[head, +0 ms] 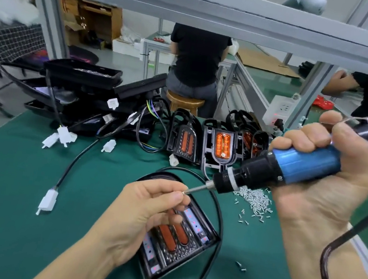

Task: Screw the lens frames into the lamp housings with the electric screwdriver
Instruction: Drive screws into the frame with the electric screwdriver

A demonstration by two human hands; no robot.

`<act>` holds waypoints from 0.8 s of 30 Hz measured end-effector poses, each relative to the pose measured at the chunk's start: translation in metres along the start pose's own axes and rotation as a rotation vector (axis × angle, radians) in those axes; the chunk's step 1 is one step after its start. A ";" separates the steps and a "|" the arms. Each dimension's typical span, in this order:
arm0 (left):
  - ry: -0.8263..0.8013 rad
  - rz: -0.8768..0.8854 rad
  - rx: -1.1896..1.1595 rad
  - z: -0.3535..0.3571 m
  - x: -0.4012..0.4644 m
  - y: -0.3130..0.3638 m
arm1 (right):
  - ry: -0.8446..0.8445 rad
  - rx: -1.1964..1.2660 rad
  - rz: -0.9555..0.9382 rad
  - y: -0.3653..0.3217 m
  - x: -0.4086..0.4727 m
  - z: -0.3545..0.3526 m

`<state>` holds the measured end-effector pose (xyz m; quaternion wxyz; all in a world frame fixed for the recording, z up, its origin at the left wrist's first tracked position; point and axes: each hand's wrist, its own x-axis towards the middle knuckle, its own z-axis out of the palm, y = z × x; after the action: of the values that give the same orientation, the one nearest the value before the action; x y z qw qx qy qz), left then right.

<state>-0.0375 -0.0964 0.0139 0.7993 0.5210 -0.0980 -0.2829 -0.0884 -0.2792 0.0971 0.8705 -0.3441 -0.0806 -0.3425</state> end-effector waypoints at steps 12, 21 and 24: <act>0.066 0.036 -0.051 -0.016 0.005 -0.009 | -0.012 -0.038 0.053 0.028 0.006 0.000; 0.294 0.506 1.122 -0.035 0.012 -0.023 | -0.086 -0.303 0.065 0.075 0.023 -0.010; 0.294 0.541 1.153 -0.033 0.017 -0.025 | -0.144 -0.372 0.047 0.085 0.024 -0.011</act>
<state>-0.0170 -0.0876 -0.0251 0.4399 0.8563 -0.2514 0.1004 -0.0160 -0.2550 0.0518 0.7915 -0.5246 -0.0700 -0.3057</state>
